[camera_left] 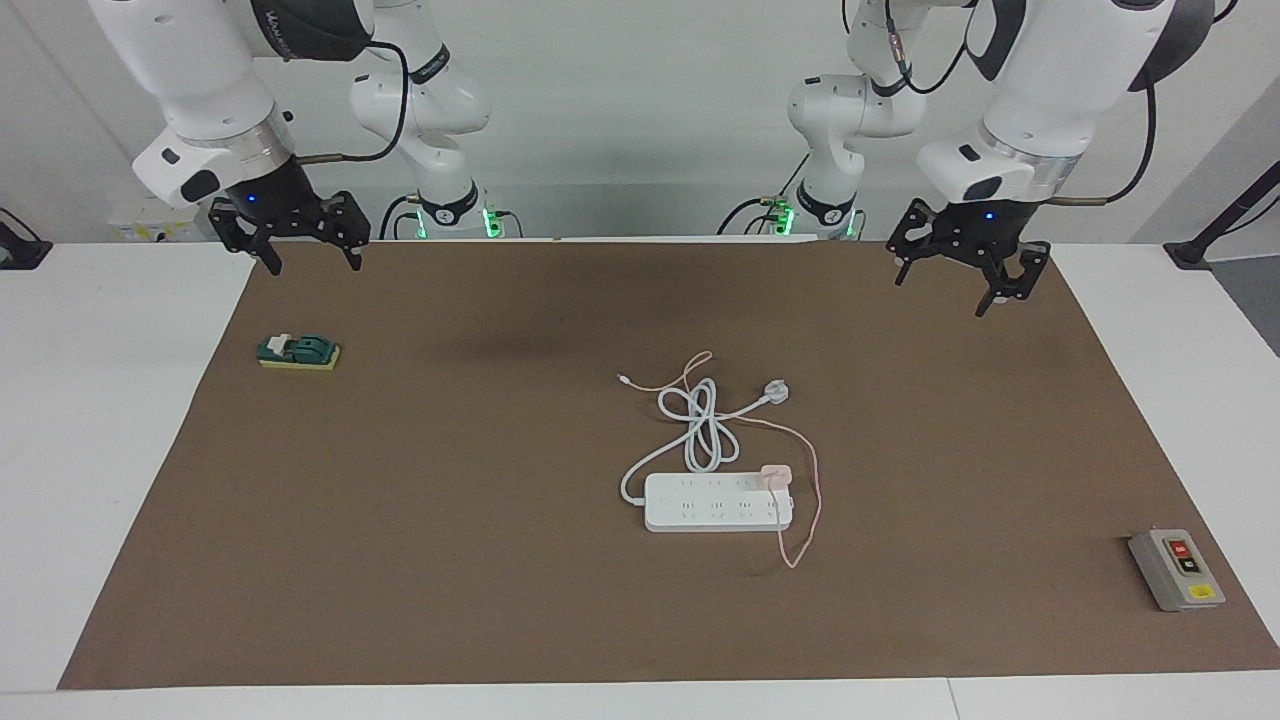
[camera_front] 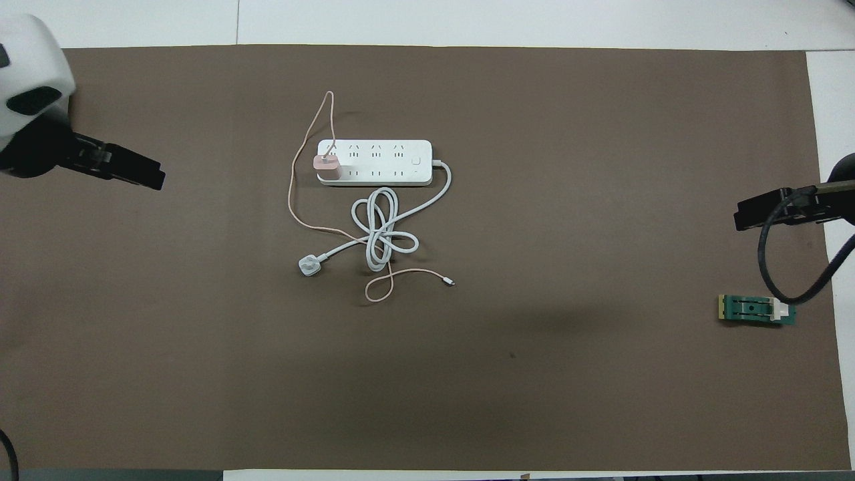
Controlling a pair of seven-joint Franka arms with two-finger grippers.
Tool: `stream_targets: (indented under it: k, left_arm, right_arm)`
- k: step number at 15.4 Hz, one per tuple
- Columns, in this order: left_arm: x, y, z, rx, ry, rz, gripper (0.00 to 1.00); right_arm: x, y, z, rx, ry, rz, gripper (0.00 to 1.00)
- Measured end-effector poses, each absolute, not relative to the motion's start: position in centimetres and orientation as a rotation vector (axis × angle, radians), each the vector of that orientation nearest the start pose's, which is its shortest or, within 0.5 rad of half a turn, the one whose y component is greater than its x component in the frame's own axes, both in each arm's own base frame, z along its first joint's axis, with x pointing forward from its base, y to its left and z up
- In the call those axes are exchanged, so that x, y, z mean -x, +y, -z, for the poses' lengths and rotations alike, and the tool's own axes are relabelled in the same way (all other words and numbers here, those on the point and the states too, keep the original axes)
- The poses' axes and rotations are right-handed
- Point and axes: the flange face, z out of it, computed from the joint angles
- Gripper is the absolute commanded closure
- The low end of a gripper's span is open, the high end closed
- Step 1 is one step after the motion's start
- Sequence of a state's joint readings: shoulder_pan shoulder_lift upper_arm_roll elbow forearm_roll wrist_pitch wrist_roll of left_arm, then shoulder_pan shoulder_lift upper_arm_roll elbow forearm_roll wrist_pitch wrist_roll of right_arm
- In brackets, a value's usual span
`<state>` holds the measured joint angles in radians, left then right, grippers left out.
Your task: Plug charger into power strip
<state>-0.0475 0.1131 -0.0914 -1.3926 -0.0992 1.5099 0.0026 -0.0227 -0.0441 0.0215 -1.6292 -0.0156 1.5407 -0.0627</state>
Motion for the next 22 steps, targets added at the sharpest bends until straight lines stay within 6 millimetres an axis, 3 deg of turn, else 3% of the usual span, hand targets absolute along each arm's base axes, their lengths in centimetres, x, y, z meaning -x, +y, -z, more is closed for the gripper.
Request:
stream_targets:
  k: [2,7,12,15,18,22]
  left_arm:
    - [-57.3,-7.2,-64.9,3.289,0.059,-0.002,0.0]
    - [-54.7,-6.7,-68.3,3.289,-0.095,0.041,0.0]
    - [-54.4,-4.6,-66.9,3.208,-0.175,-0.032,0.0]
    - [-54.3,-5.9,-66.5,3.165,-0.128,-0.039,0.0]
    - [-54.3,-7.2,-64.8,3.15,-0.088,-0.096,0.0]
    - [-55.1,-7.1,-62.6,3.146,-0.093,-0.139,0.0]
  right_arm:
    - [-53.7,-0.2,-61.9,3.154,-0.097,-0.071,0.0]
    - [-53.7,-0.2,-61.9,3.154,-0.097,-0.071,0.0]
    - [-53.7,-0.2,-61.9,3.154,-0.097,-0.071,0.0]
    - [-53.7,-0.2,-61.9,3.154,-0.097,-0.071,0.0]
    - [-53.7,-0.2,-61.9,3.154,-0.097,-0.071,0.0]
    - [-53.7,-0.2,-61.9,3.154,-0.098,-0.071,0.0]
